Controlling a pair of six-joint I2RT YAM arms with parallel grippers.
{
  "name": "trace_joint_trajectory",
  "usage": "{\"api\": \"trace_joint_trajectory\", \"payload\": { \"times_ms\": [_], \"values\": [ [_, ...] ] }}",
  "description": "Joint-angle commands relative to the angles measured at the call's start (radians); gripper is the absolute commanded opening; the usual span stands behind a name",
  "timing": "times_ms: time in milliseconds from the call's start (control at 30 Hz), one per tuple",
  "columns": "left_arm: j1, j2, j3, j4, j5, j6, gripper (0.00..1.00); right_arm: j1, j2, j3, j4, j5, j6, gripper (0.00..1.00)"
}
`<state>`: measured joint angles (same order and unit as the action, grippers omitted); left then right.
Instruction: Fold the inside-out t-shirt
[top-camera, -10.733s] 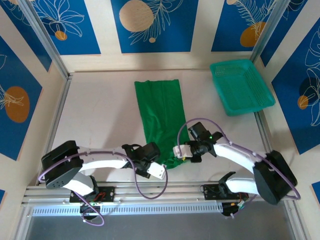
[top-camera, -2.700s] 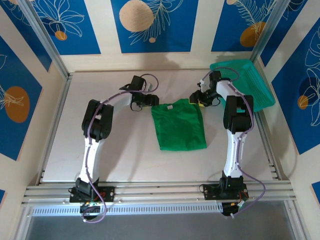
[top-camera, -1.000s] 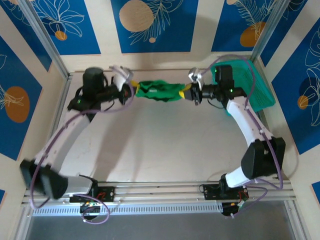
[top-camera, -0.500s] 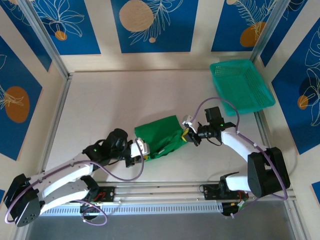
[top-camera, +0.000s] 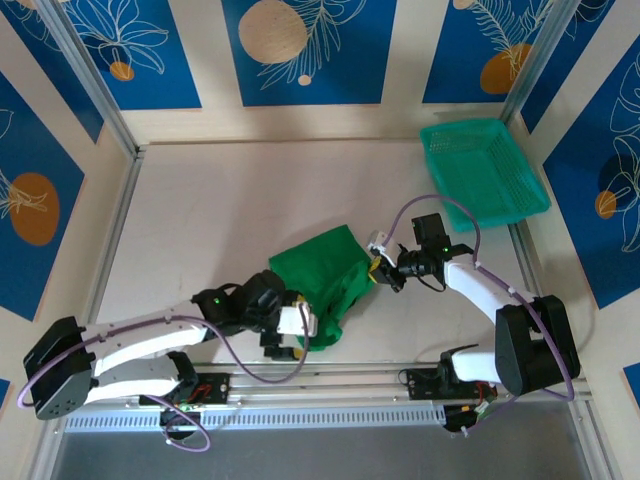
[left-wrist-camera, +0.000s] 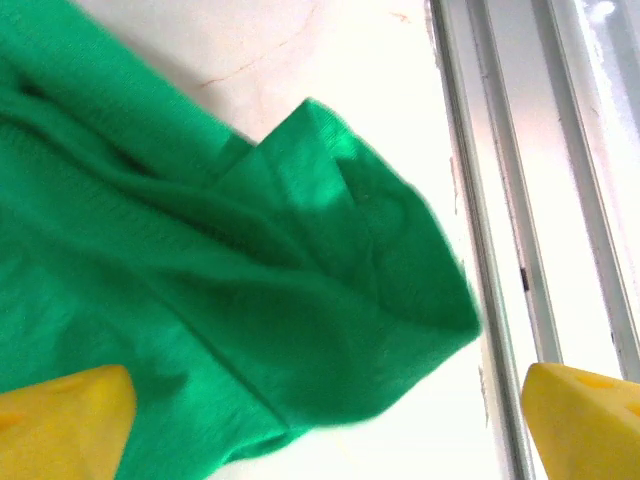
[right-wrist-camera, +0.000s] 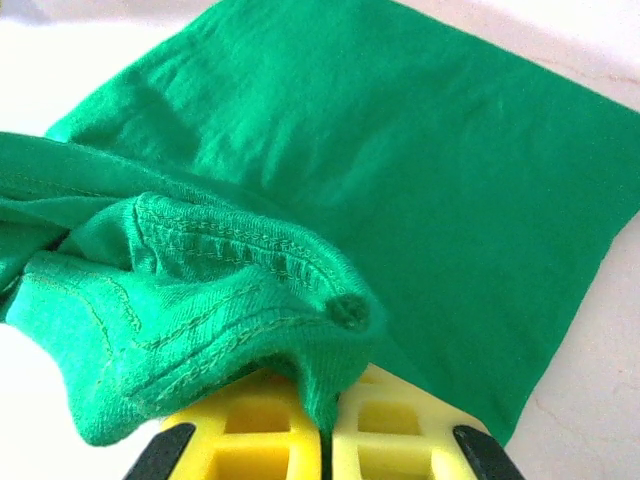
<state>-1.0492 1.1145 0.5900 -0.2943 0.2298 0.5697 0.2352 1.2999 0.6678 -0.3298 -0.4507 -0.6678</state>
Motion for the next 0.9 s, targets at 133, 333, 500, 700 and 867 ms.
{"api": "trace_joint_trajectory", "payload": {
  "times_ms": [133, 333, 500, 700, 867],
  "values": [
    [-0.200, 0.180, 0.010, 0.087, -0.339, 0.145, 1.00, -0.008, 0.013, 0.043, -0.048, 0.007, -0.023, 0.00],
    [-0.207, 0.282, 0.012, 0.217, -0.464, 0.125, 0.84, -0.015, 0.008, 0.044, -0.049, 0.015, -0.006, 0.00],
    [-0.208, 0.335, 0.011, 0.291, -0.520, 0.076, 0.33, -0.038, -0.004, 0.039, -0.026, -0.008, 0.025, 0.00],
    [-0.207, 0.211, -0.051, 0.353, -0.491, 0.054, 0.00, -0.021, -0.028, 0.049, -0.059, -0.009, 0.032, 0.00],
    [-0.179, -0.028, -0.115, 0.313, -0.478, 0.026, 0.00, 0.015, -0.097, 0.043, -0.127, 0.028, 0.060, 0.00]
  ]
}}
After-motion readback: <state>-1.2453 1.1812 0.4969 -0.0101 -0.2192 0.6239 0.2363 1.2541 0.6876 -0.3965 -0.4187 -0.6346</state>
